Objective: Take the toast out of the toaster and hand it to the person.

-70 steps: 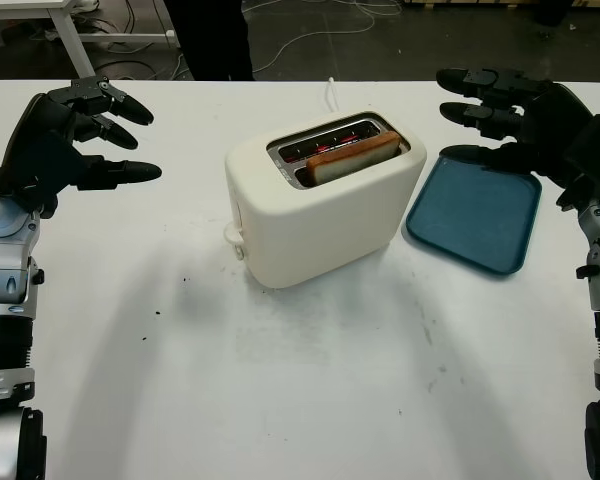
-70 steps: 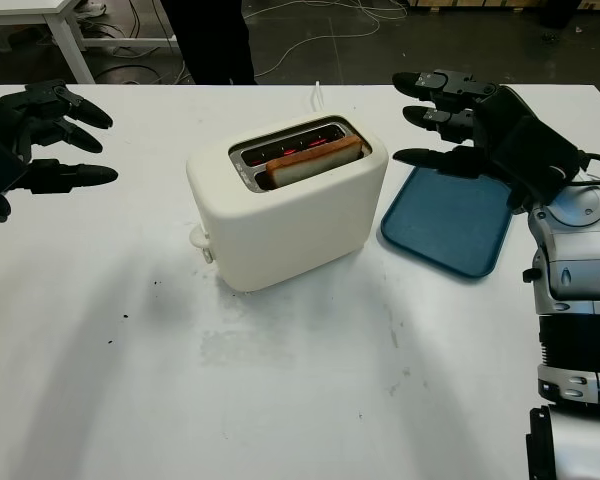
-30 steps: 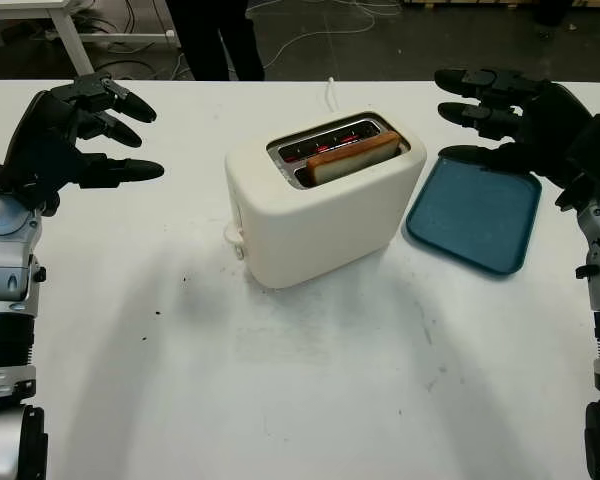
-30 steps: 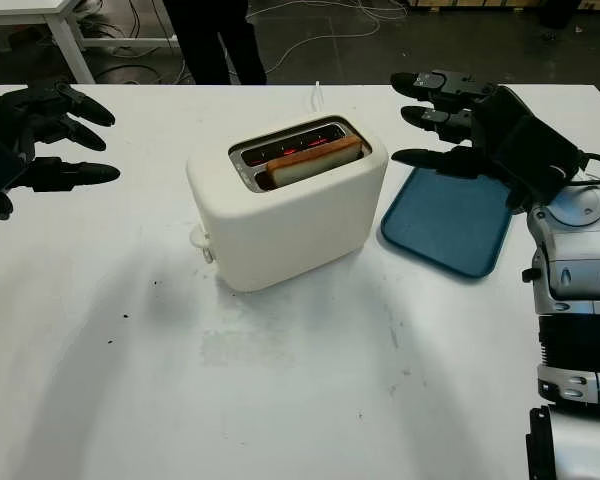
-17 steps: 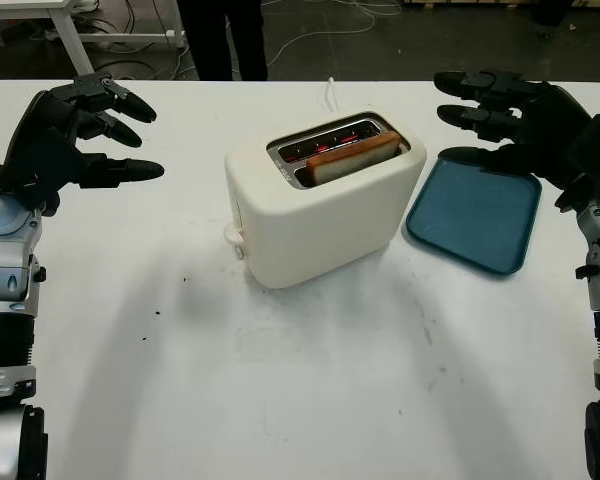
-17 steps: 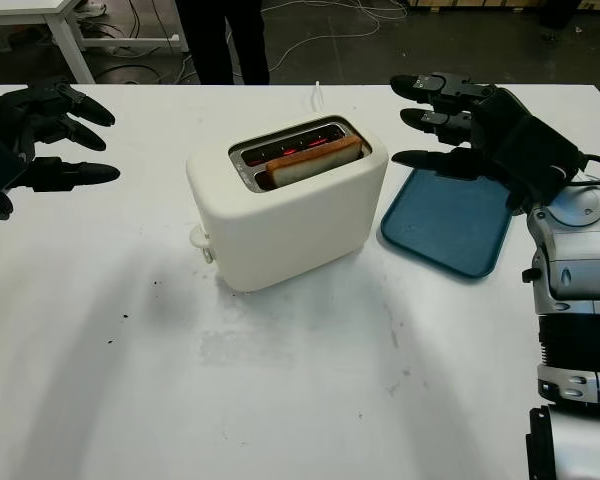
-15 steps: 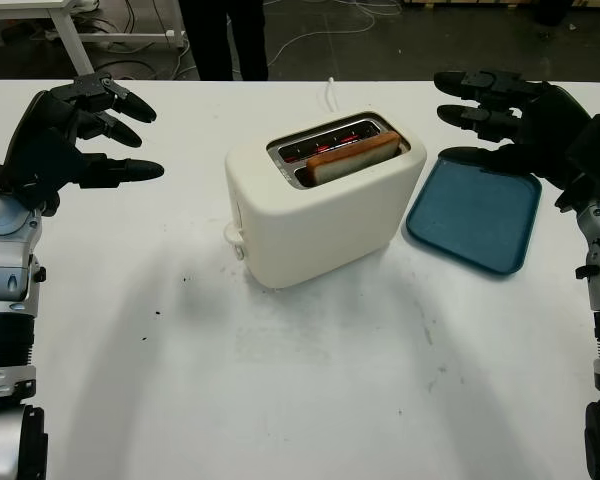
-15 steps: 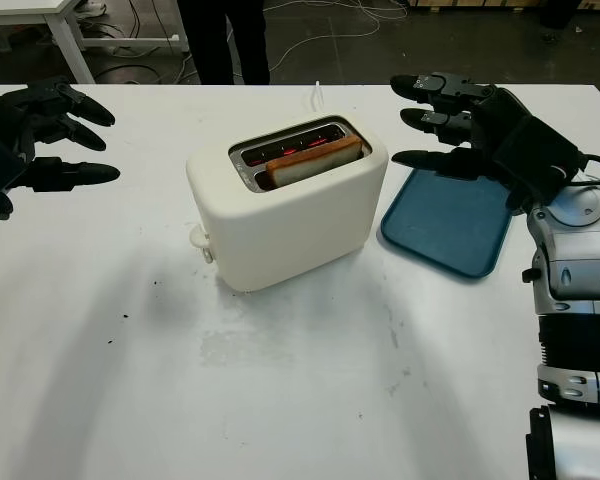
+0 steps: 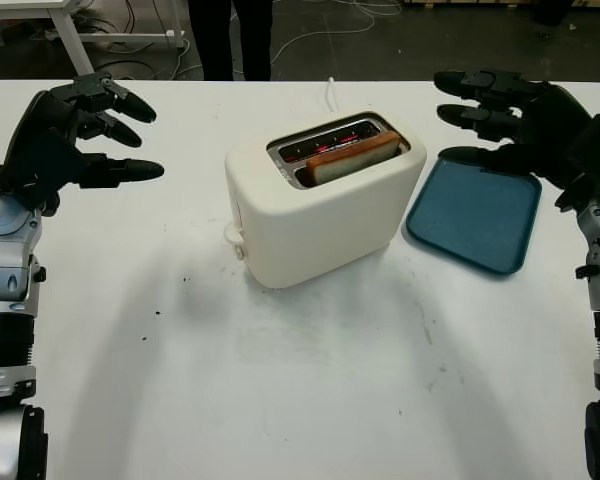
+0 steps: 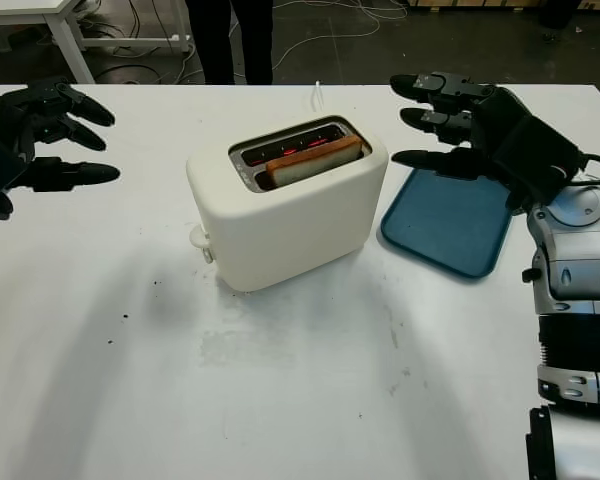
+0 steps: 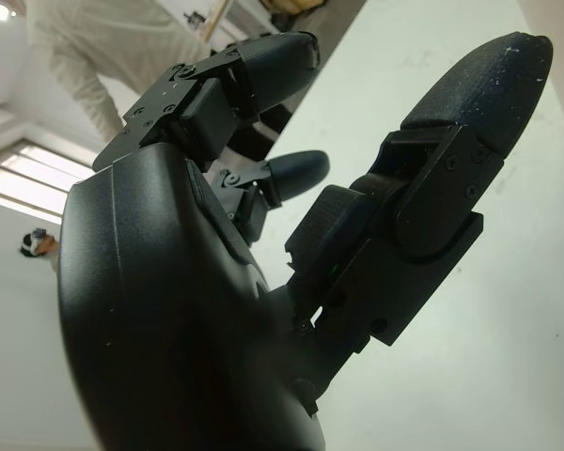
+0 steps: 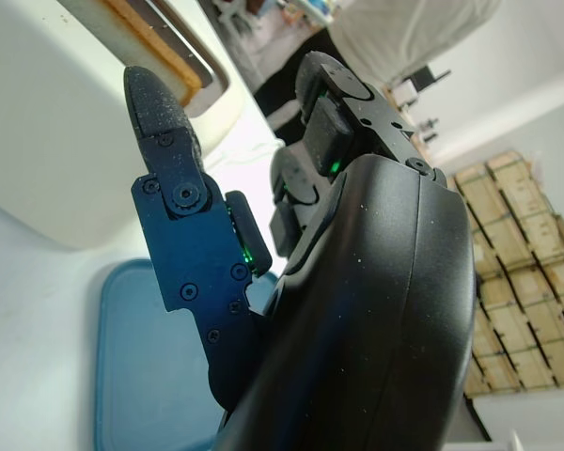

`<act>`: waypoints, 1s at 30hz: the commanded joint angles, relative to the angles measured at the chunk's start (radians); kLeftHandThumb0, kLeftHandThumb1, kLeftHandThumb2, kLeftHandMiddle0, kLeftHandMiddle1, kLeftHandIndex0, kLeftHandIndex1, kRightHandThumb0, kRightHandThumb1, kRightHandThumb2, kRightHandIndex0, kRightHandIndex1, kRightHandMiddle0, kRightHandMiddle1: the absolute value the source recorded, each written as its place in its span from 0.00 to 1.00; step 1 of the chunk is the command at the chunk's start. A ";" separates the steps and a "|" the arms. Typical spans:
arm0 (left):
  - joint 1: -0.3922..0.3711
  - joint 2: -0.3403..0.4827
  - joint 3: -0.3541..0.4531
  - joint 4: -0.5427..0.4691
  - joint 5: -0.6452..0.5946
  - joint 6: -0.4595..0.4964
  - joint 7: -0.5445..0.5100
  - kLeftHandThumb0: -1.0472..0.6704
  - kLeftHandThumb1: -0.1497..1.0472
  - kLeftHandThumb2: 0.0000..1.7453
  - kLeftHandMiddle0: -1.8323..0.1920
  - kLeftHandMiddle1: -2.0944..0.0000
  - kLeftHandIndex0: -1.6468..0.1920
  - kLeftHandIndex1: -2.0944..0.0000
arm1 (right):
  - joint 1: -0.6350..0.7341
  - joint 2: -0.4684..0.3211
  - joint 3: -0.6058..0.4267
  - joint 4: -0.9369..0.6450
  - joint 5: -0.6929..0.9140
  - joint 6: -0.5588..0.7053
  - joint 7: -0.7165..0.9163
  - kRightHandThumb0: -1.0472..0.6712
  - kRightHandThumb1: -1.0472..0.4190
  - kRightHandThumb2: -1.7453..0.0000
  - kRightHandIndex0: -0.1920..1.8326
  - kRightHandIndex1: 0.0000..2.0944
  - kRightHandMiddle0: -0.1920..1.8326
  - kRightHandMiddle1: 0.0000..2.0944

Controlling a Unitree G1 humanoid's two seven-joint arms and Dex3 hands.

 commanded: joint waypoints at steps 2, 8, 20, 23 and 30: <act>-0.007 -0.003 -0.002 -0.006 0.000 0.000 0.007 0.00 0.61 0.00 0.68 0.38 0.61 0.45 | 0.004 0.000 -0.005 -0.008 -0.001 -0.001 -0.007 0.31 0.17 1.00 0.31 0.03 0.32 0.00; -0.004 -0.005 -0.002 -0.008 0.002 -0.001 0.011 0.00 0.60 0.00 0.67 0.38 0.61 0.45 | 0.002 0.001 -0.006 -0.005 0.002 -0.001 -0.003 0.31 0.17 1.00 0.30 0.03 0.32 0.00; -0.006 -0.001 0.002 -0.007 -0.008 0.002 0.005 0.00 0.60 0.00 0.68 0.38 0.62 0.45 | 0.001 0.000 -0.007 0.003 0.001 -0.005 -0.003 0.31 0.18 1.00 0.30 0.03 0.32 0.00; -0.006 0.000 0.001 -0.002 -0.006 -0.007 0.006 0.00 0.60 0.00 0.68 0.38 0.61 0.45 | 0.001 -0.002 -0.005 -0.001 -0.002 -0.004 -0.003 0.32 0.18 1.00 0.30 0.03 0.32 0.00; -0.007 0.000 0.000 -0.002 -0.008 -0.004 0.002 0.00 0.60 0.00 0.68 0.38 0.62 0.45 | 0.003 -0.002 -0.005 -0.007 -0.002 0.001 -0.004 0.31 0.17 1.00 0.30 0.04 0.32 0.00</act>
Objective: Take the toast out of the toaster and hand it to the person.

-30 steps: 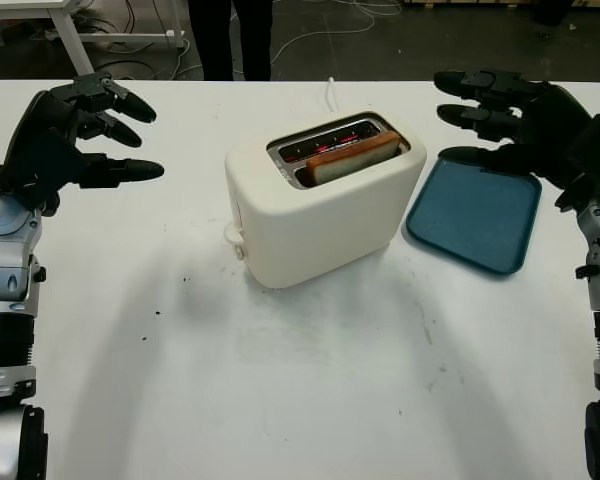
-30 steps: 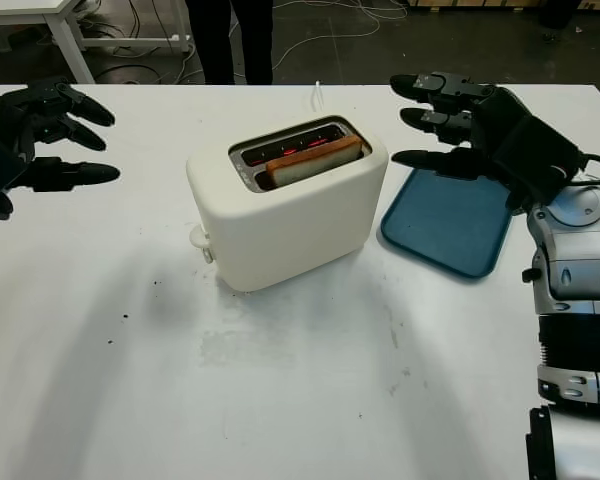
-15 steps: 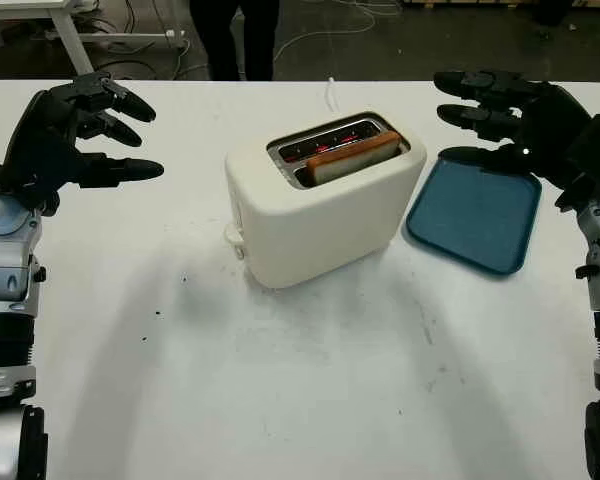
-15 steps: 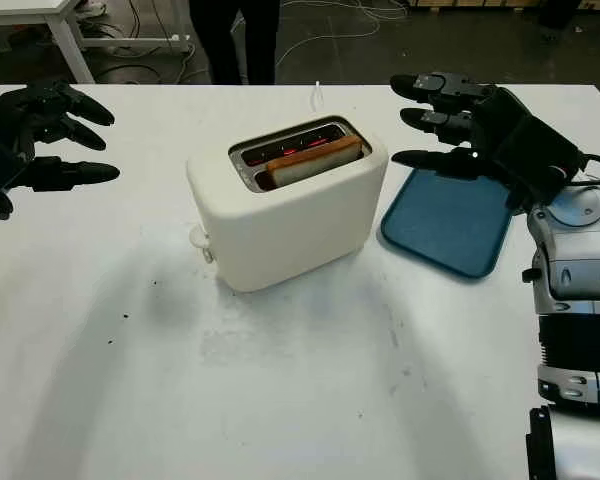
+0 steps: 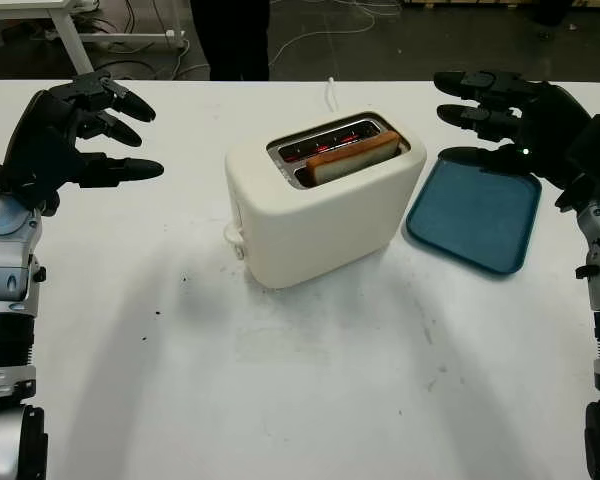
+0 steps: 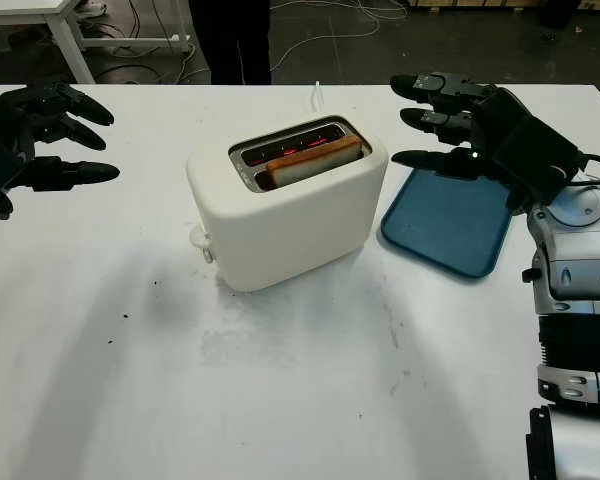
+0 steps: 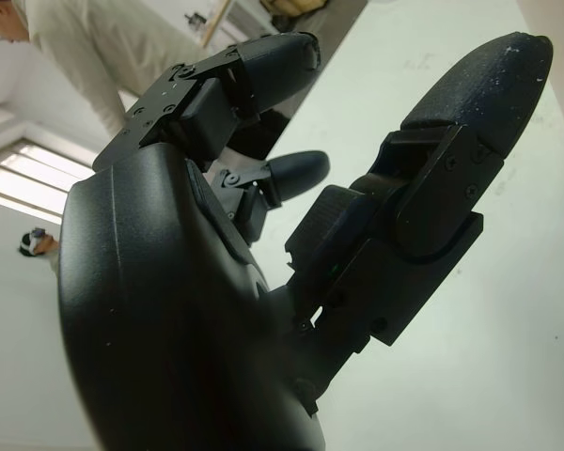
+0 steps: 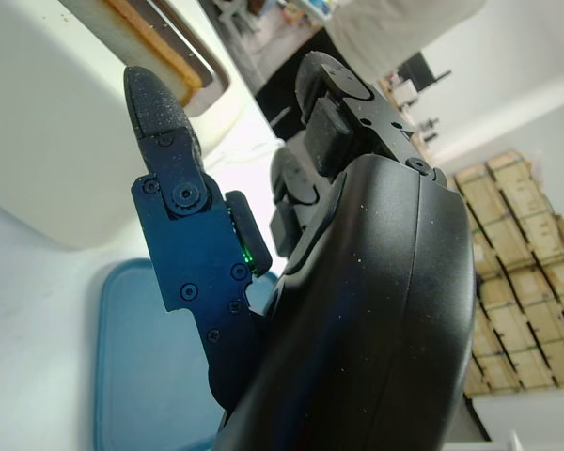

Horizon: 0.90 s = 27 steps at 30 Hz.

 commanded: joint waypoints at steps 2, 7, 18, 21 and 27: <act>-0.006 -0.002 0.000 -0.007 -0.002 0.002 0.004 0.00 0.60 0.00 0.68 0.38 0.62 0.45 | 0.001 -0.002 -0.005 0.002 0.001 -0.011 0.000 0.32 0.17 1.00 0.30 0.04 0.32 0.00; -0.004 0.002 -0.003 -0.002 0.007 -0.013 0.007 0.00 0.61 0.00 0.68 0.38 0.62 0.45 | 0.000 -0.003 -0.004 -0.003 0.002 -0.006 0.001 0.32 0.17 1.00 0.30 0.04 0.32 0.00; -0.007 0.001 0.000 0.000 -0.003 -0.010 0.000 0.00 0.61 0.00 0.68 0.38 0.62 0.45 | 0.001 -0.001 -0.005 -0.011 0.005 0.008 -0.002 0.32 0.17 1.00 0.29 0.04 0.31 0.00; -0.006 0.001 0.000 -0.004 -0.002 -0.004 0.002 0.00 0.61 0.00 0.68 0.38 0.61 0.45 | -0.001 0.001 -0.007 -0.003 0.010 -0.004 0.004 0.33 0.17 1.00 0.29 0.04 0.32 0.00; -0.006 0.002 0.000 -0.007 -0.002 0.000 0.001 0.00 0.61 0.00 0.68 0.38 0.62 0.45 | -0.001 -0.001 -0.001 -0.007 0.003 -0.007 0.004 0.33 0.17 1.00 0.29 0.04 0.31 0.00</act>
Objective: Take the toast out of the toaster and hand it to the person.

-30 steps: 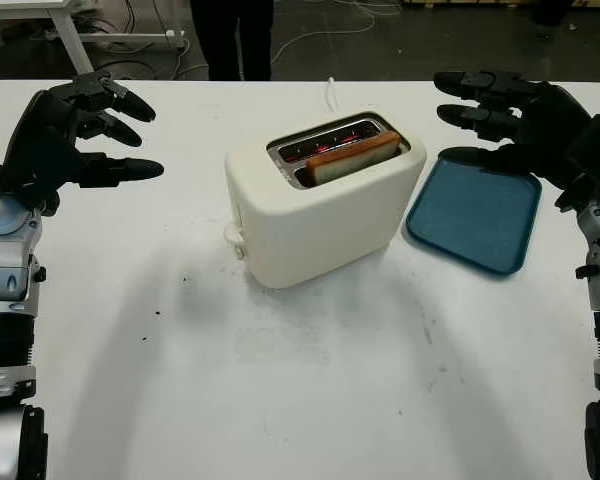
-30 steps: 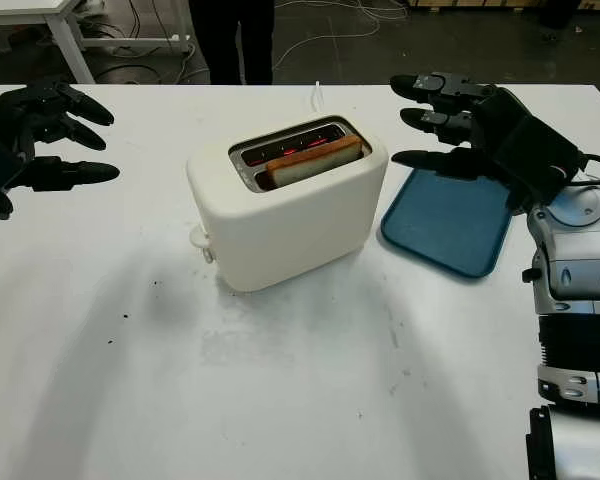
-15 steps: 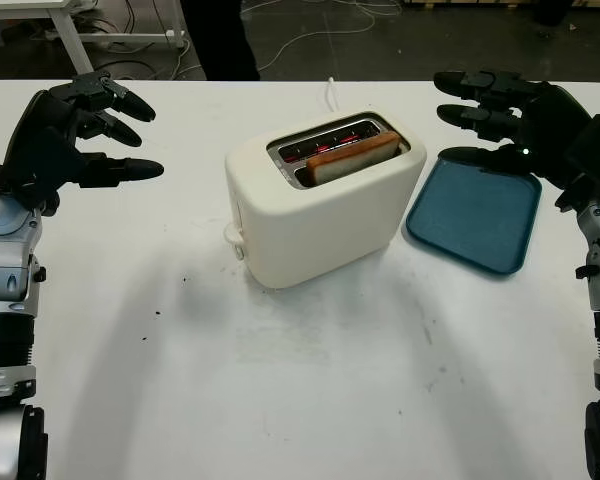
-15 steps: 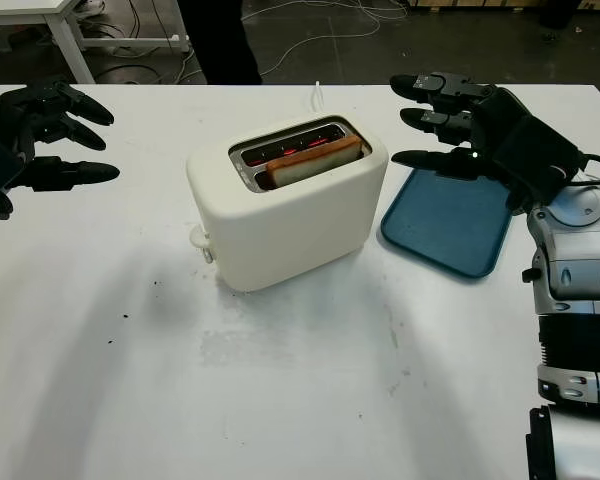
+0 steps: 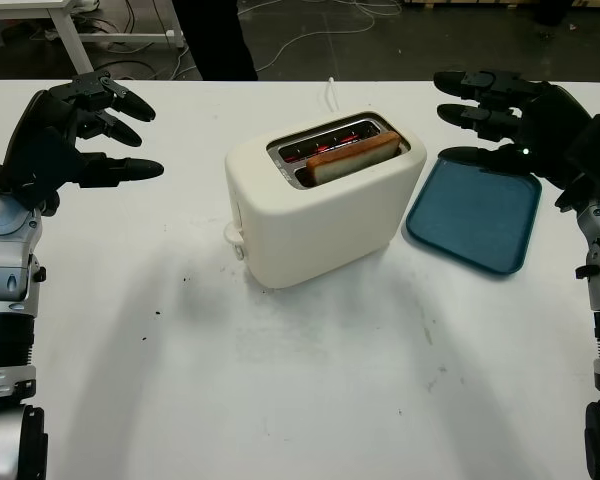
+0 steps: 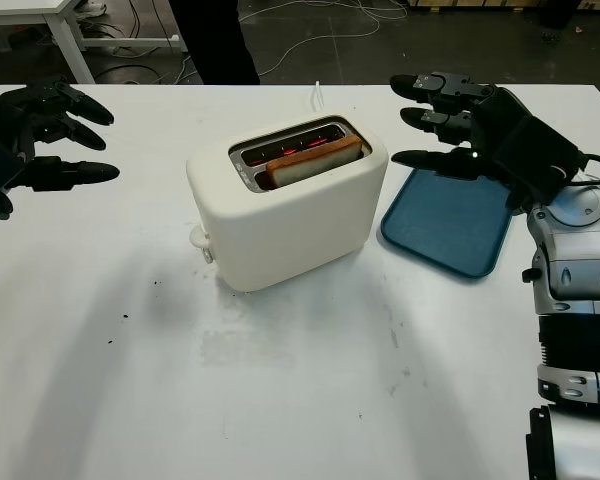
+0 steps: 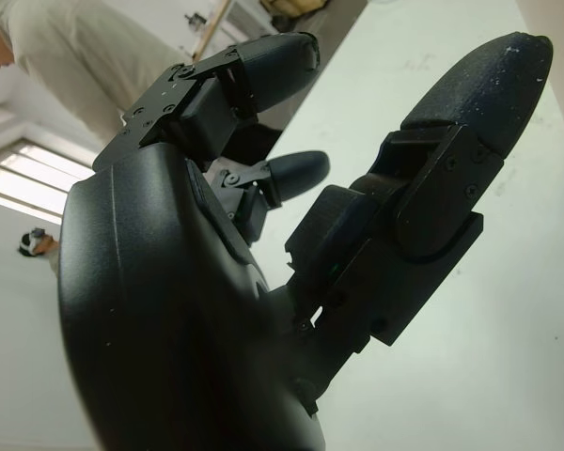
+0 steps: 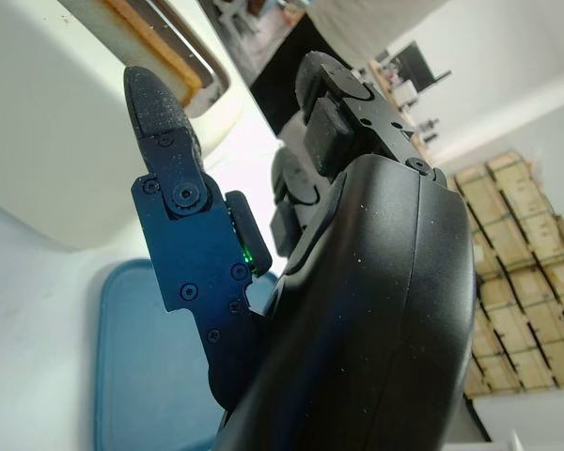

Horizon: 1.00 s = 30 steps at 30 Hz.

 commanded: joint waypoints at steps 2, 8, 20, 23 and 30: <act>-0.006 0.002 0.001 -0.010 -0.002 0.004 0.001 0.00 0.61 0.00 0.68 0.38 0.62 0.45 | -0.001 -0.002 0.001 -0.009 -0.003 -0.009 0.000 0.33 0.17 1.00 0.29 0.04 0.31 0.00; -0.009 0.002 0.001 -0.003 -0.007 -0.001 -0.004 0.00 0.60 0.00 0.68 0.38 0.62 0.45 | -0.003 0.000 0.001 -0.014 -0.003 0.000 -0.002 0.32 0.17 1.00 0.29 0.04 0.31 0.00; -0.009 0.001 0.002 -0.005 -0.008 0.003 -0.003 0.00 0.61 0.00 0.68 0.38 0.61 0.46 | -0.004 0.002 -0.001 -0.014 0.002 0.006 0.001 0.33 0.17 1.00 0.28 0.05 0.31 0.00; -0.008 0.000 0.002 -0.009 -0.007 0.006 -0.002 0.00 0.60 0.00 0.68 0.38 0.61 0.46 | -0.003 0.002 0.000 -0.015 0.000 0.007 -0.001 0.33 0.17 1.00 0.28 0.05 0.31 0.00; -0.007 -0.002 0.001 -0.006 -0.005 -0.001 0.002 0.00 0.61 0.00 0.68 0.38 0.61 0.46 | -0.002 0.001 0.000 -0.014 0.000 0.003 0.002 0.33 0.17 1.00 0.28 0.05 0.31 0.00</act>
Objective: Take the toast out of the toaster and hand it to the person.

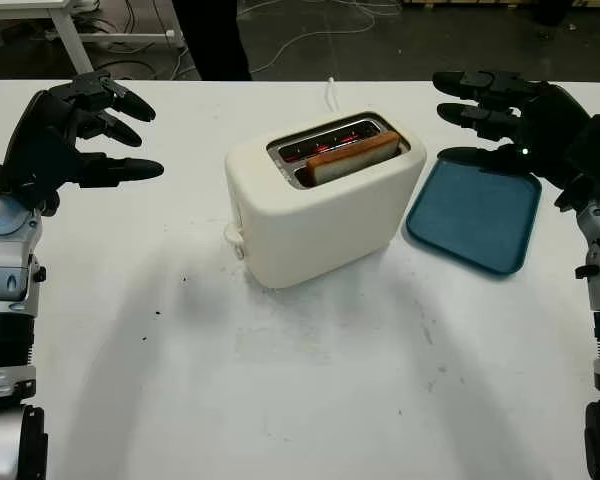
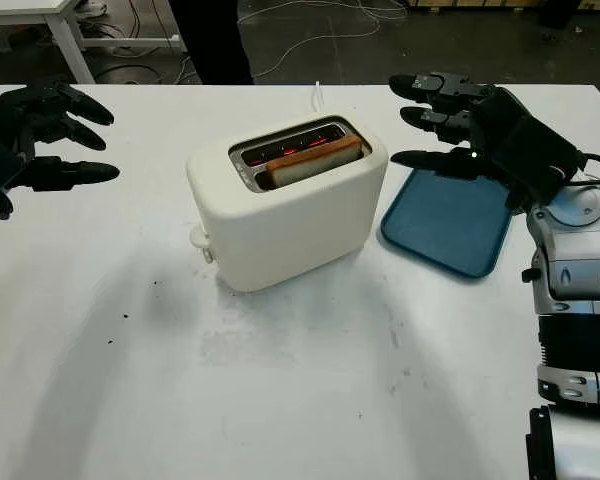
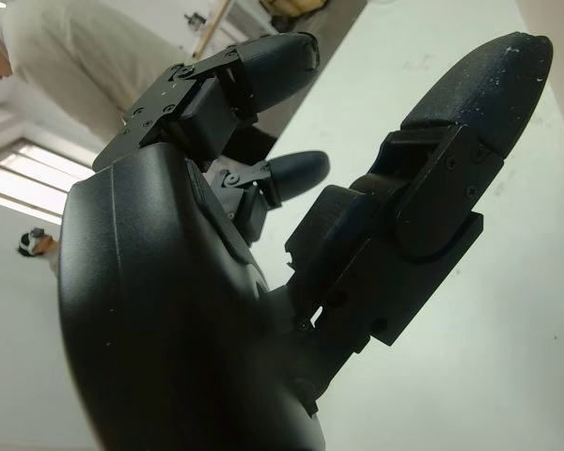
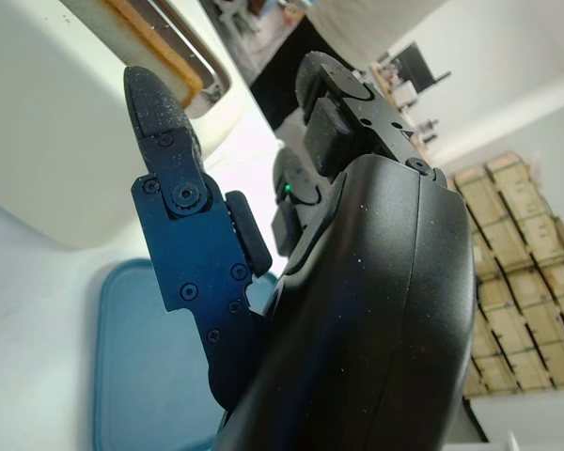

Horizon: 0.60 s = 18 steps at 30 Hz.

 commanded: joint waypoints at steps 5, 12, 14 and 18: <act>-0.007 -0.001 0.001 -0.002 -0.002 -0.010 0.003 0.00 0.61 0.00 0.67 0.38 0.61 0.45 | -0.001 0.000 -0.001 -0.009 0.003 0.000 0.002 0.32 0.17 1.00 0.28 0.05 0.31 0.00; -0.008 -0.002 -0.001 -0.001 -0.001 -0.010 0.003 0.00 0.61 0.00 0.67 0.38 0.61 0.45 | 0.001 0.000 -0.003 -0.013 0.003 0.002 -0.002 0.33 0.17 1.00 0.28 0.06 0.31 0.00; -0.008 -0.002 0.000 0.000 -0.003 -0.010 0.002 0.00 0.61 0.00 0.67 0.38 0.61 0.45 | 0.002 0.003 -0.005 -0.014 0.009 0.007 -0.001 0.33 0.17 1.00 0.28 0.06 0.31 0.00; -0.008 -0.001 -0.001 -0.003 -0.003 -0.004 0.001 0.00 0.61 0.00 0.68 0.38 0.62 0.45 | 0.004 0.000 -0.002 -0.015 0.000 0.001 -0.004 0.33 0.16 1.00 0.28 0.06 0.31 0.00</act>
